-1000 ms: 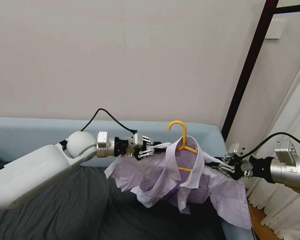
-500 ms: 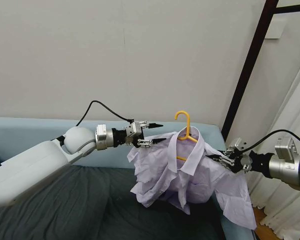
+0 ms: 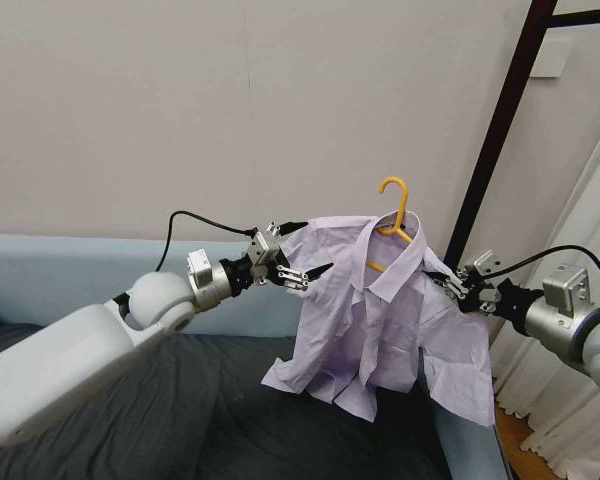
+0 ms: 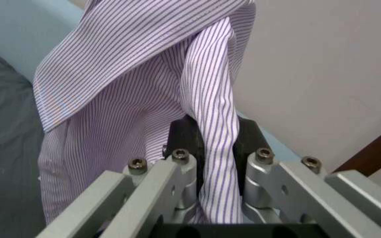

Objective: Pick up the clothes from the sofa and hang them on the clothes hanger.

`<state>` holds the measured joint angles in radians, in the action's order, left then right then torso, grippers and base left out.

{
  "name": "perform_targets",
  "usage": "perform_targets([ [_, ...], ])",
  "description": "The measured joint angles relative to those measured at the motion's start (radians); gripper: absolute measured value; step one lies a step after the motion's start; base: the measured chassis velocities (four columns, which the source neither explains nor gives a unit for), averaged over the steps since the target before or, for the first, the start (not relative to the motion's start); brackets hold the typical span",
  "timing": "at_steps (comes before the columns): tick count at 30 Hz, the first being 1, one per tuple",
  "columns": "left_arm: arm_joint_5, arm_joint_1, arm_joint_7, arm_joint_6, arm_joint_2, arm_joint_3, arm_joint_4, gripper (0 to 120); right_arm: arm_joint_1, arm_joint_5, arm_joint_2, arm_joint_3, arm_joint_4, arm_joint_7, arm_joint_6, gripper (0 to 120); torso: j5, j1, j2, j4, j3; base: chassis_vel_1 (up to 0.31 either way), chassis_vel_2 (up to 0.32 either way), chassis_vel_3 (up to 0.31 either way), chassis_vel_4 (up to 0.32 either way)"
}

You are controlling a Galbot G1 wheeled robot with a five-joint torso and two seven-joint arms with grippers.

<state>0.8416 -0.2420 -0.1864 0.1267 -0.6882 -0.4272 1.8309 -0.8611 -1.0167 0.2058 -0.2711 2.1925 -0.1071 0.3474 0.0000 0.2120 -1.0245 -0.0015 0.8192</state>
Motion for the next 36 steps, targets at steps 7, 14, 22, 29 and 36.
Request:
perform_targets([
  [7, 0.083, -0.082, 0.179, -0.058, -0.072, 0.018, 0.065, 100, -0.002, 0.040, 0.008, 0.001, 0.023, -0.017, 0.010, 8, -0.0001, 0.000, 0.000, -0.0001, 0.000, 0.000, 0.000, 0.000, 0.000],
  [14, 0.136, -0.061, 0.301, -0.102, -0.129, -0.011, 0.131, 100, -0.012, 0.048, 0.030, 0.004, 0.018, -0.019, 0.017, 8, 0.0003, 0.000, 0.000, -0.0003, 0.000, 0.000, 0.000, 0.000, 0.000],
  [22, 0.103, -0.021, 0.342, -0.114, -0.184, -0.048, 0.063, 90, -0.008, 0.026, 0.032, 0.003, 0.028, -0.019, 0.022, 8, 0.0000, 0.000, 0.000, 0.0000, 0.000, 0.000, 0.000, 0.000, 0.000],
  [29, 0.103, 0.009, 0.370, -0.119, -0.228, -0.072, 0.023, 65, -0.006, 0.006, 0.032, 0.000, 0.043, -0.023, 0.026, 8, 0.0001, 0.000, 0.000, -0.0002, 0.000, 0.000, 0.000, 0.000, 0.000],
  [36, 0.086, 0.000, 0.387, -0.122, -0.235, -0.074, 0.012, 40, -0.005, 0.003, 0.032, -0.003, 0.037, -0.024, 0.027, 8, 0.0000, 0.000, 0.000, 0.0001, 0.000, 0.000, 0.000, 0.000, 0.000],
])
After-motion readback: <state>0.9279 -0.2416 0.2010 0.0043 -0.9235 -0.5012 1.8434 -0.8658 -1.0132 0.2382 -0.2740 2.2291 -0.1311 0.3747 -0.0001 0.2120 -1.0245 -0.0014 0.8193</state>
